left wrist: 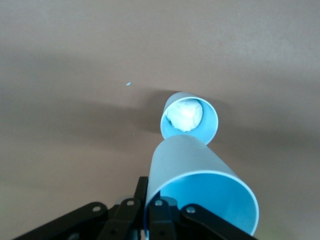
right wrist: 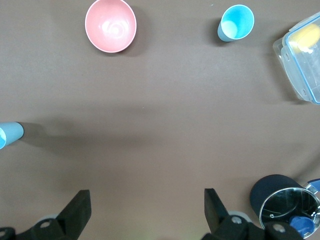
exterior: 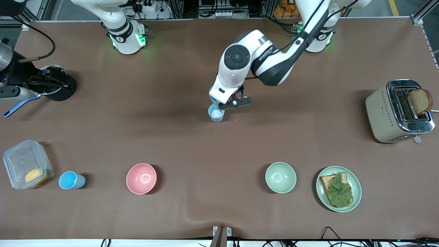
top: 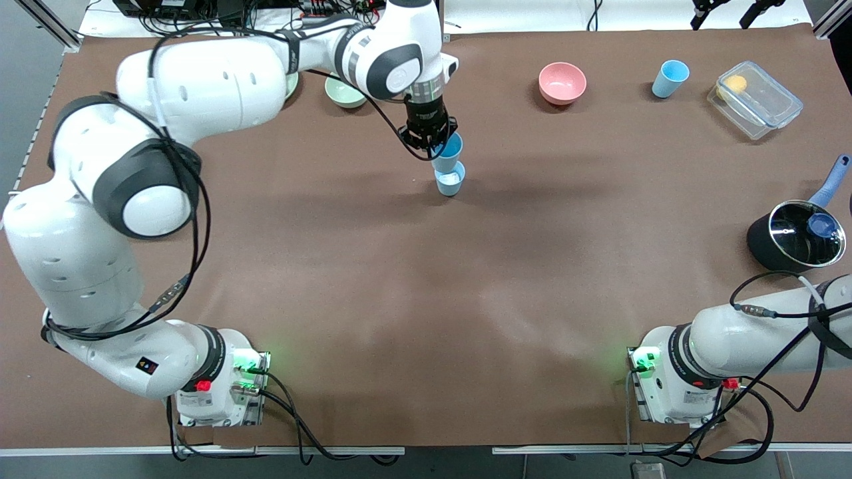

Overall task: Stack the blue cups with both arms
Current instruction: 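Lower the held cup into the tissue cup and open the left gripper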

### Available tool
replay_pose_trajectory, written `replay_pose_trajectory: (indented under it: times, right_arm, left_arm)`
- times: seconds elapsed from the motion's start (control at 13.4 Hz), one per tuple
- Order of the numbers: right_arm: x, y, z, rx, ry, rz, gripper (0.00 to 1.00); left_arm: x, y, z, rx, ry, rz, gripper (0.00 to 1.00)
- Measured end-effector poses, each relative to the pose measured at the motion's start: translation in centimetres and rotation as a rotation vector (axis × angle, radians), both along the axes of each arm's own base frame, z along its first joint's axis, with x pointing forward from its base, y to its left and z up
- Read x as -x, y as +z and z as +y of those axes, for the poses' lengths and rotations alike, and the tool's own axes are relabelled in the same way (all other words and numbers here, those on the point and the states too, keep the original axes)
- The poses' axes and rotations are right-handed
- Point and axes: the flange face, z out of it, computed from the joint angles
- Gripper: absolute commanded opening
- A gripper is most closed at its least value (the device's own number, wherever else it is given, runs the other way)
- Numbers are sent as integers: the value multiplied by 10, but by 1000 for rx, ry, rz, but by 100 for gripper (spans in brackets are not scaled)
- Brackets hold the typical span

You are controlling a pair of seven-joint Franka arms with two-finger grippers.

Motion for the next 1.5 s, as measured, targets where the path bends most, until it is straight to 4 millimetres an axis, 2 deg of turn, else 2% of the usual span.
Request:
replay_pose_trajectory:
  times: [0.15, 0.37, 0.67, 0.9, 1.42, 1.5]
  right_arm:
    - [-2, -3, 0, 14, 3, -3, 100]
    - [-5, -2, -6, 36, -4, -17, 100]
    - [-6, 3, -16, 45, -19, -28, 100]
    - [-6, 6, -20, 54, -25, -34, 100]
    - [-7, 4, -22, 55, -29, -29, 100]
    - [-8, 1, -22, 55, -29, -24, 100]
  left_arm:
    - [-6, -13, 0, 18, -64, -12, 0]
    - [-14, -20, 5, 43, -134, -27, 0]
    - [-20, -42, -2, 90, -180, -58, 0]
    - [-17, -54, -6, 93, -193, -52, 0]
    - [-11, -65, -5, 72, -208, -41, 0]
    - [-11, -65, -5, 68, -213, -46, 51]
